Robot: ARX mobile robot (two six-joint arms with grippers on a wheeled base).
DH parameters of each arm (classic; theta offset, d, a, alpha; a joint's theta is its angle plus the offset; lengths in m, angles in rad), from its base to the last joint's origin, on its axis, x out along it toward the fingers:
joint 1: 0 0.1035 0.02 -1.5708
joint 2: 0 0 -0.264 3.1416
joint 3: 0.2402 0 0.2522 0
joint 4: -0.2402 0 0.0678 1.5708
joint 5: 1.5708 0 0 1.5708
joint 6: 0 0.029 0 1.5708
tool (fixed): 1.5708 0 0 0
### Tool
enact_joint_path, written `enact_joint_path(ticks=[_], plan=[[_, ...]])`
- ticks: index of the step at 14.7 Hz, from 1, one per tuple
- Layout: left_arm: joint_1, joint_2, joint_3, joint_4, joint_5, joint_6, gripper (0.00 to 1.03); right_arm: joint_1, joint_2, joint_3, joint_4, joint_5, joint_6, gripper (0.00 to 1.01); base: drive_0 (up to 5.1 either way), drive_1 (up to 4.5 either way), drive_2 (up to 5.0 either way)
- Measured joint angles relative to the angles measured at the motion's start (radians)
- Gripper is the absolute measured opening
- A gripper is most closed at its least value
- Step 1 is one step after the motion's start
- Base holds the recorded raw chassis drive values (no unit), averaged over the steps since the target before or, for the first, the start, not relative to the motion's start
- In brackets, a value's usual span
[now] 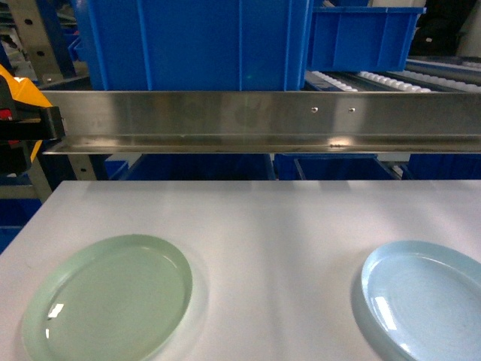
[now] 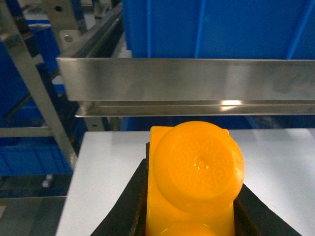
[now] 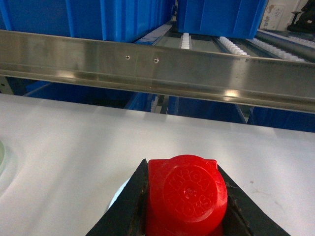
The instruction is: Sort and place red and yellow blocks in left bins
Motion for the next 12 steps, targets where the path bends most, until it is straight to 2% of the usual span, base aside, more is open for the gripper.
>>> enact_joint_path(ticks=[12], plan=[[0.002,0.000,0.000,0.000,0.000,0.000,0.27,0.000,0.000,0.000,0.000,0.000,0.000,0.28,-4.9,2.27,2.6]])
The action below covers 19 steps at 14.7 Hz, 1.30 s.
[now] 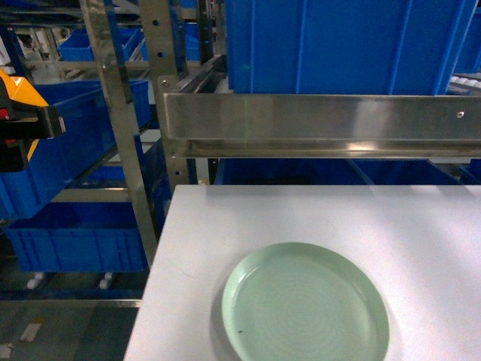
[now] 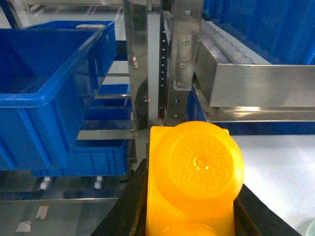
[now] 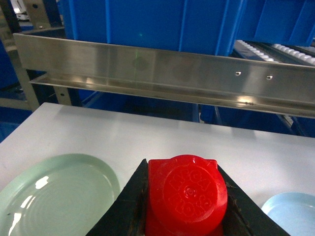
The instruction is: Sort and place red and yellow blocks in left bins
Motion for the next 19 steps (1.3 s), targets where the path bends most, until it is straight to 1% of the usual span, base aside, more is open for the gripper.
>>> enact_joint_path(ticks=[12,19], plan=[[0.000,0.002,-0.001,0.002,0.001,0.000,0.27,0.000,0.001,0.000,0.001,0.000,0.000,0.28,-4.6,0.96,3.9],[-0.001,0.002,-0.002,-0.002,0.001,0.000,0.27,0.000,0.000,0.000,0.000,0.000,0.000,0.28,-5.0,2.31,2.6]])
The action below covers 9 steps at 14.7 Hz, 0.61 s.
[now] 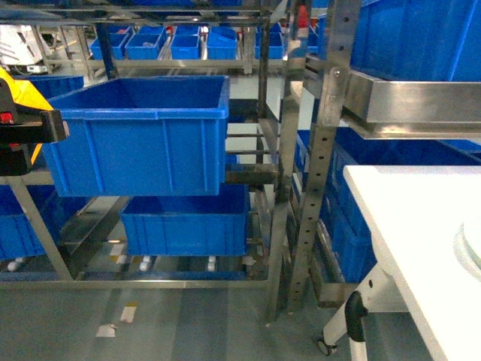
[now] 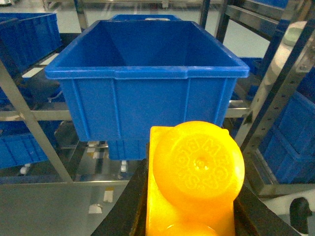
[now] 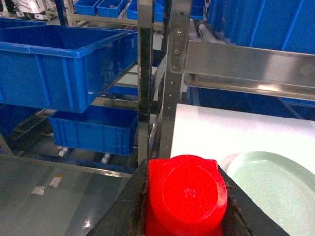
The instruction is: Sort and place red and yellow blocks in left bins
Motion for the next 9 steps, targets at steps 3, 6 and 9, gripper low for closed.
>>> enact_joint_path(ticks=[3,6,9], plan=[[0.001,0.000,0.000,0.000,0.000,0.000,0.27,0.000,0.000,0.000,0.000,0.000,0.000,0.28,-4.9,2.49,2.5],[0.001,0.000,0.000,-0.001,-0.001,0.000,0.27,0.000,0.001,0.000,0.002,0.000,0.000,0.28,-4.9,2.42,2.4],[-0.001,0.000,0.000,0.000,0.000,0.000,0.27,0.000,0.001,0.000,0.002,0.000,0.000,0.28,-4.9,2.78,2.1]])
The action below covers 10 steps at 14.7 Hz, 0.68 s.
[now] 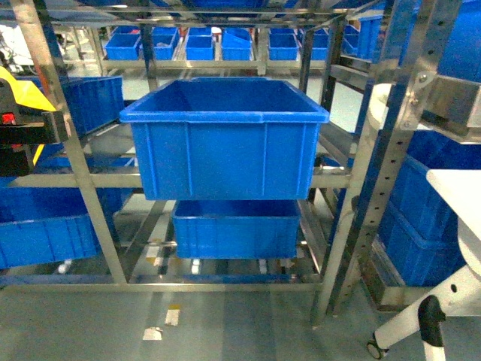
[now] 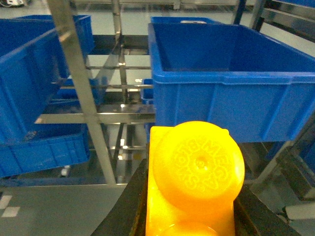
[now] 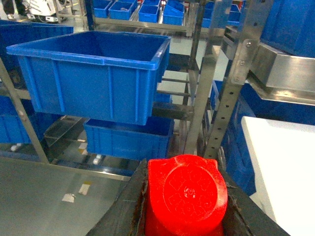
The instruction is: Sort and place red and yellow blocks in left bins
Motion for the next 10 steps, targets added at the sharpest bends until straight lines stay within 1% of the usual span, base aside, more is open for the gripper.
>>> enact_joint_path(ticks=[10], plan=[[0.001,0.000,0.000,0.001,-0.001,0.000,0.27,0.000,-0.001,0.000,-0.002,0.000,0.000,0.28,-4.8,3.48,1.3]])
